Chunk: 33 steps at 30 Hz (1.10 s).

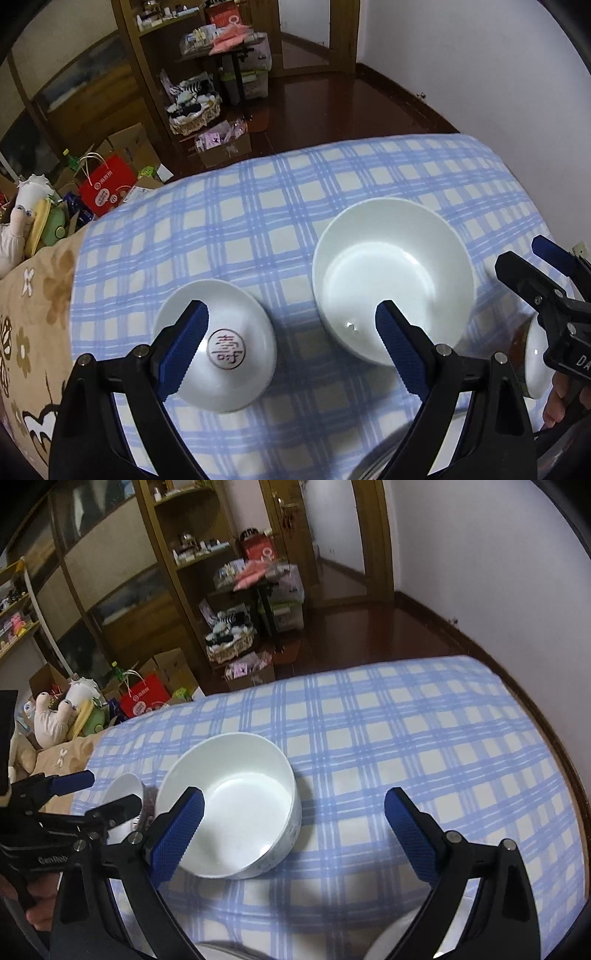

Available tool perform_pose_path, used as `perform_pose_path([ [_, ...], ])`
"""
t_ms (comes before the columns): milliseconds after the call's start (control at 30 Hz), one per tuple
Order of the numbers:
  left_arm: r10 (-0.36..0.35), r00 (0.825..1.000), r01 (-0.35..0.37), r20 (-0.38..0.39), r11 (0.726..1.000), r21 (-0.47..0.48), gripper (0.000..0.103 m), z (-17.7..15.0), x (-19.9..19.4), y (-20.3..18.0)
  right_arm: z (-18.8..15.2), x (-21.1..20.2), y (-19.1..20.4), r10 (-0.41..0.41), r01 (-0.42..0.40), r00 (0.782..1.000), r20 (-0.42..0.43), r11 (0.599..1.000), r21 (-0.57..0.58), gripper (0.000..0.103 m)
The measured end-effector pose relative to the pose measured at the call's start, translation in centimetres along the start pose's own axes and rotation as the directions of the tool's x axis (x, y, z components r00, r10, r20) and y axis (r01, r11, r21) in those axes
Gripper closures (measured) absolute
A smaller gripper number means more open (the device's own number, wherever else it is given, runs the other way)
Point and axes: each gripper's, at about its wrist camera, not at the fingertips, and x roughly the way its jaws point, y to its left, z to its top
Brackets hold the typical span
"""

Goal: Organize plates and bowls
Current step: 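Move both grippers toward the large white bowl, then close both grippers on the large white bowl's rim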

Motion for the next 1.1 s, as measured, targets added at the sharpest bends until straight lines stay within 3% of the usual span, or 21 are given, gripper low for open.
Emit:
perform_pose_path([
  [100, -0.008, 1.0, 0.008, -0.028, 1.0, -0.009, 0.012, -0.1, 2.0, -0.2, -0.1, 1.4, -0.1, -0.02, 0.02, 1.0, -0.023, 1.0, -0.011, 0.002],
  [200, 0.001, 1.0, -0.001, -0.03, 1.0, 0.013, 0.012, -0.1, 2.9, -0.6, -0.3, 2.7, -0.4, 0.0, 0.001, 0.998, -0.056, 1.0, 0.011, 0.01],
  [300, 0.001, 1.0, 0.0, -0.026, 0.999, 0.035, 0.017, 0.0, 3.3, -1.2, -0.6, 3.8, -1.0, 0.01, -0.007, 0.996, -0.091, 0.999, 0.032, 0.026],
  [400, -0.009, 0.999, 0.01, -0.033, 0.999, 0.042, 0.037, 0.2, 3.6, -1.5, -0.8, 4.8, -1.3, 0.021, -0.016, 0.991, -0.13, 0.999, 0.045, 0.046],
  [467, -0.029, 0.998, 0.031, -0.047, 0.999, 0.037, 0.06, 0.4, 4.0, -1.7, -1.0, 5.3, -1.4, 0.033, -0.025, 0.989, -0.146, 0.998, 0.057, 0.07],
  [567, -0.047, 0.997, 0.048, -0.065, 0.999, 0.014, 0.075, 0.5, 4.7, -1.6, -1.1, 5.9, -1.7, 0.07, -0.057, 0.985, -0.159, 0.995, 0.085, 0.077],
  [733, -0.059, 0.993, 0.056, -0.103, 0.998, -0.035, 0.088, 0.1, 5.8, -1.4, -1.4, 6.4, -1.3, 0.076, -0.06, 0.98, -0.183, 0.994, 0.09, 0.08],
  [833, -0.079, 0.99, 0.073, -0.119, 0.996, -0.057, 0.09, 0.0, 6.2, -1.5, -1.6, 6.8, -1.0, 0.077, -0.062, 0.977, -0.196, 0.995, 0.083, 0.083],
  [1100, -0.007, 0.992, 0.005, -0.125, 1.0, -0.019, 0.09, 0.0, 6.3, -2.5, -1.8, 6.2, -0.1, 0.029, -0.021, 0.982, -0.185, 0.999, 0.041, 0.085],
])
